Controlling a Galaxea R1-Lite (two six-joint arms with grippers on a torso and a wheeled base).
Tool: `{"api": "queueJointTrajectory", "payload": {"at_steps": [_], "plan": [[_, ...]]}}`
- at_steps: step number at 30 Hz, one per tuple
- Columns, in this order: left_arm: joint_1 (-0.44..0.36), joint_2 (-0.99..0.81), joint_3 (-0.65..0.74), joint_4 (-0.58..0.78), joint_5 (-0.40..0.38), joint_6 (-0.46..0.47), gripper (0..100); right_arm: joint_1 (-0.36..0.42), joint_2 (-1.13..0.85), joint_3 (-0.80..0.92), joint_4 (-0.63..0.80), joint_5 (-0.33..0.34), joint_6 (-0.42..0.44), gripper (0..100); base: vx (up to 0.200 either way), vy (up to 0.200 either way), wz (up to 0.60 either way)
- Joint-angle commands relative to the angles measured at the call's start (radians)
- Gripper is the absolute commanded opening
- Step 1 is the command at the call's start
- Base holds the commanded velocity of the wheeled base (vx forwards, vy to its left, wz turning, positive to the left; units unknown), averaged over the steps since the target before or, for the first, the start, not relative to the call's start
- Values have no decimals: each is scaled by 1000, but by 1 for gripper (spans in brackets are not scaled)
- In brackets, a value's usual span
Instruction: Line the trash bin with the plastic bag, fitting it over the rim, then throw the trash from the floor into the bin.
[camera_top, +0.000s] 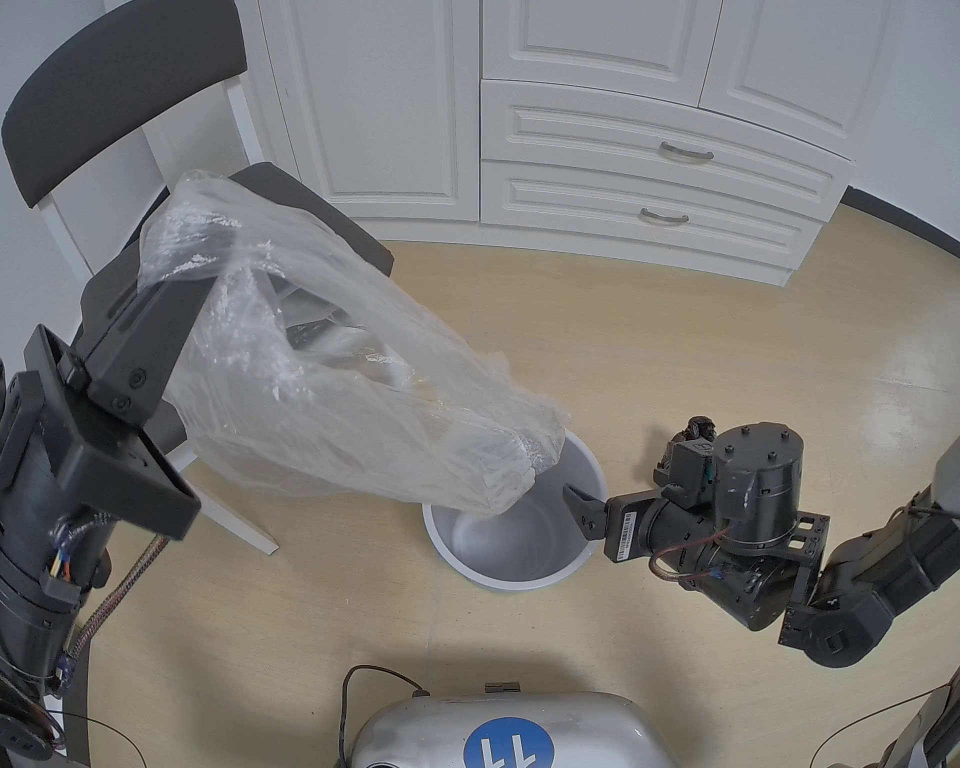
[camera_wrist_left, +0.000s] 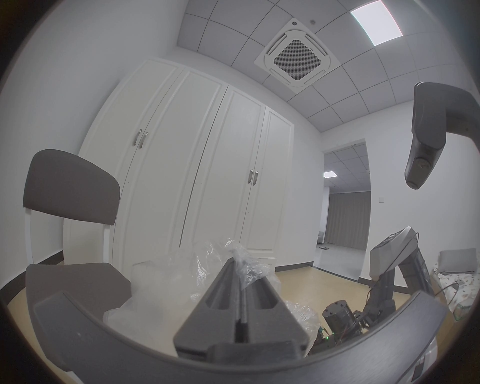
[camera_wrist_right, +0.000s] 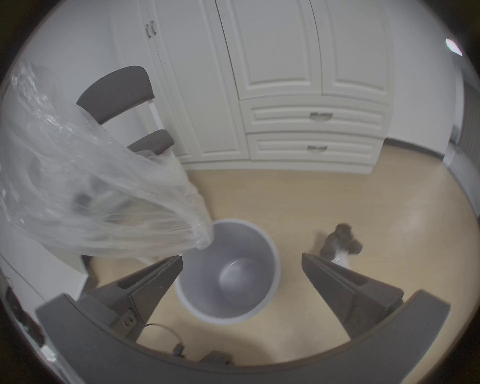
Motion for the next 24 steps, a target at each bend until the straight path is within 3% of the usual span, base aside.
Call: {"api": "queueJointTrajectory", "payload": {"at_steps": [1,24], "plan": [[-18,-12,2,0,2,12,0,-19,-126,-35,114,102,92,100,0,0,0],[-69,-32,25,0,-1,26,0,-47,-28,-51,4,105,98,100,0,0,0]]}}
